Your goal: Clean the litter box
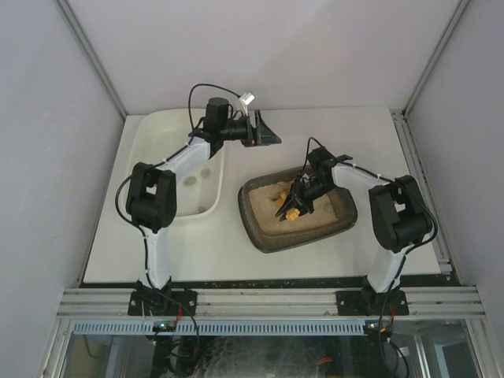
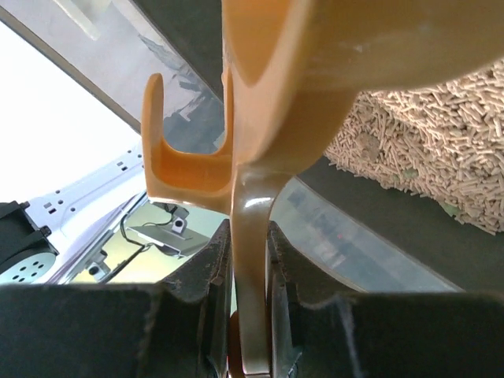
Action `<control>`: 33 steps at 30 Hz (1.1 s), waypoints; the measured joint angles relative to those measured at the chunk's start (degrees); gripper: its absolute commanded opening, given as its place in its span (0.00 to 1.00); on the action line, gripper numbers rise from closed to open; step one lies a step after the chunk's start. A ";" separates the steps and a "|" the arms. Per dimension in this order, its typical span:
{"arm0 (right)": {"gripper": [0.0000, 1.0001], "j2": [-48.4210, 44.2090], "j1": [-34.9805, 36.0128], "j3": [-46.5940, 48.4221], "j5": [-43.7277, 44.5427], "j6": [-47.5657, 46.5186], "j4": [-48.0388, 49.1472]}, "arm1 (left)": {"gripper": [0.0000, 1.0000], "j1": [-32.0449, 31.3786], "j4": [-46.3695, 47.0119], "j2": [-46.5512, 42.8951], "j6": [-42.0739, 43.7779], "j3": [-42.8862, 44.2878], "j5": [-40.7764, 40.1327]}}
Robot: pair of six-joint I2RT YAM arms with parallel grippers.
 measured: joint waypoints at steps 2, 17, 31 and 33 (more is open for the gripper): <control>0.00 0.00 0.35 -0.04 0.42 -0.24 1.01 | 0.86 -0.24 1.79 -0.02 -0.96 -1.75 0.48; 0.00 -8.07 0.81 -17.16 2.49 0.17 23.78 | 0.85 -1.27 4.44 -0.02 -2.49 -6.75 1.44; 0.00 -10.32 0.13 -25.27 0.04 3.74 42.71 | 0.85 -1.29 3.98 -0.02 -1.86 -7.98 2.54; 0.00 -10.32 0.13 -26.38 -0.35 4.81 45.35 | 0.85 -1.29 3.67 -0.02 -1.73 -8.00 2.54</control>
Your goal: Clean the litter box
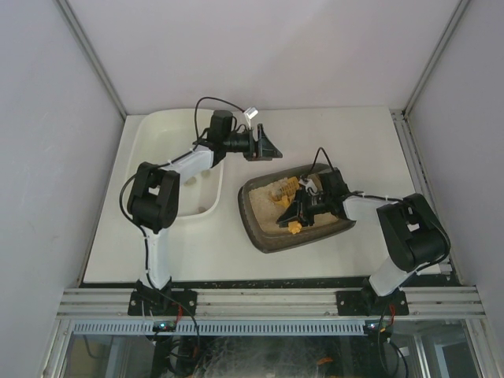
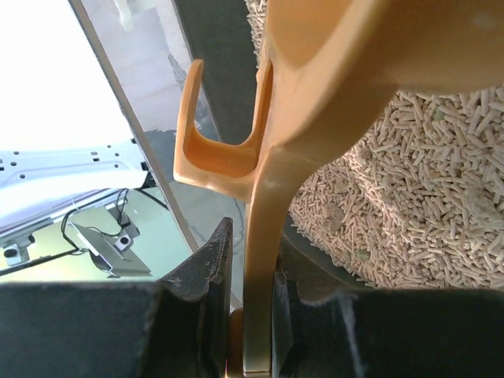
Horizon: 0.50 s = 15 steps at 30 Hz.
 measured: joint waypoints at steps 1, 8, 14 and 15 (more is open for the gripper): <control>0.00 0.00 -0.04 -0.48 -0.17 0.50 1.09 | 0.85 0.02 -0.11 0.00 0.11 -0.02 0.00; 0.00 -0.33 -0.42 -3.15 -1.33 2.56 7.21 | 0.85 -0.04 -0.92 0.00 0.83 -0.09 -0.07; 0.00 -0.83 -0.42 -3.69 -1.33 2.45 7.87 | 0.85 -0.63 -2.10 -0.04 2.29 -0.09 -0.11; 0.00 -1.11 -0.39 -3.89 -1.27 2.43 8.09 | 0.85 -0.72 -2.16 -0.11 2.49 -0.22 -0.11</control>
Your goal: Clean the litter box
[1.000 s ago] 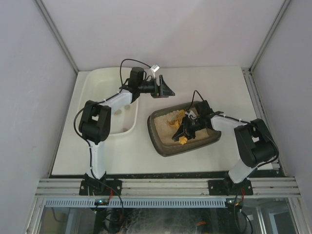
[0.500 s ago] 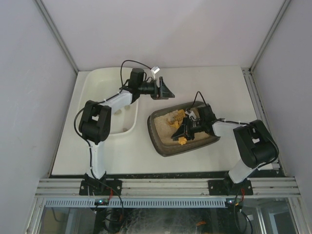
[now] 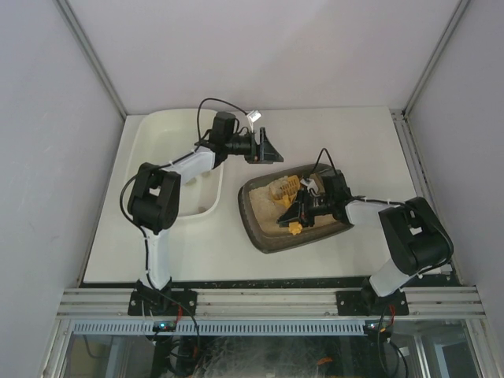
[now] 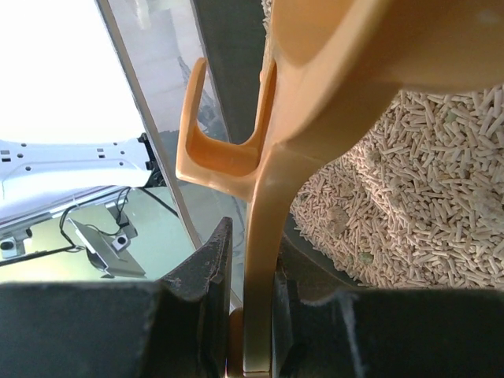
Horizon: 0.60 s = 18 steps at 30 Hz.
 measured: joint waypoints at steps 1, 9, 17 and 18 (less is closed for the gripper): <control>0.00 -0.37 0.00 -0.26 0.15 -0.07 0.24 | 0.85 -0.09 -0.07 -0.15 0.15 -0.20 -0.02; 0.00 -4.11 0.11 -3.72 1.01 -0.96 2.25 | 0.85 -0.31 -1.25 -0.57 1.36 -1.79 -0.04; 0.00 -5.60 0.37 -5.95 0.48 -1.03 4.61 | 0.85 -0.31 -2.43 -0.57 2.49 -1.81 -0.70; 0.00 -5.64 0.37 -6.03 0.42 -1.03 4.76 | 0.85 -0.28 -2.67 -0.57 2.60 -1.81 -0.85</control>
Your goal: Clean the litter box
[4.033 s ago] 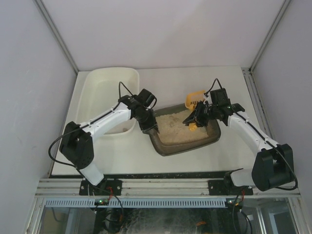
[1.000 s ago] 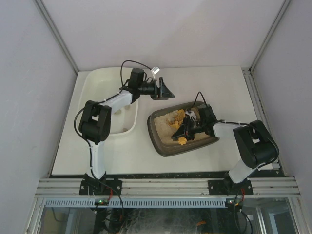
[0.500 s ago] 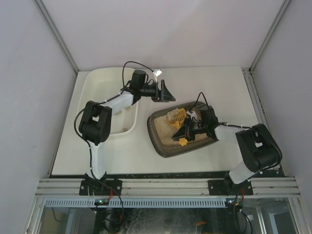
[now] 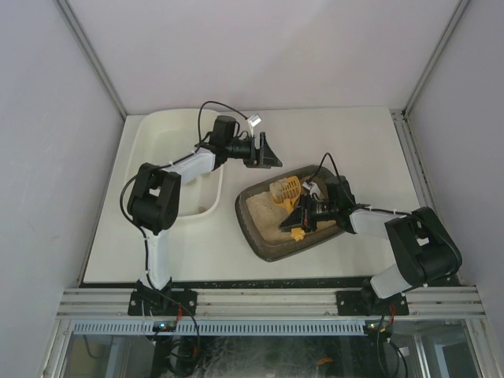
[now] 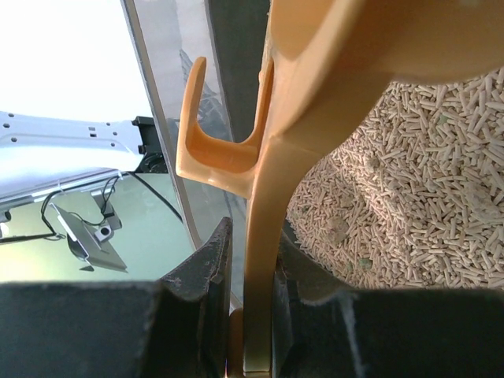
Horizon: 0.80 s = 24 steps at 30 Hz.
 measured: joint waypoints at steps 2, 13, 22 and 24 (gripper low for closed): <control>0.00 -0.09 0.04 -0.13 -0.22 -0.09 0.17 | 0.85 0.00 -0.37 0.00 0.39 0.00 -0.31; 0.00 -0.59 -0.28 -0.35 -0.96 -0.07 -0.63 | 0.85 -0.02 -2.08 -0.07 1.90 0.00 -1.22; 0.00 -1.33 -0.37 3.98 0.35 -2.32 -11.10 | 0.85 -0.11 -2.62 -0.68 2.43 0.00 -1.75; 0.00 -1.33 -0.33 5.81 0.02 -2.82 -13.88 | 0.85 -0.13 -2.58 -1.05 2.47 0.00 -1.75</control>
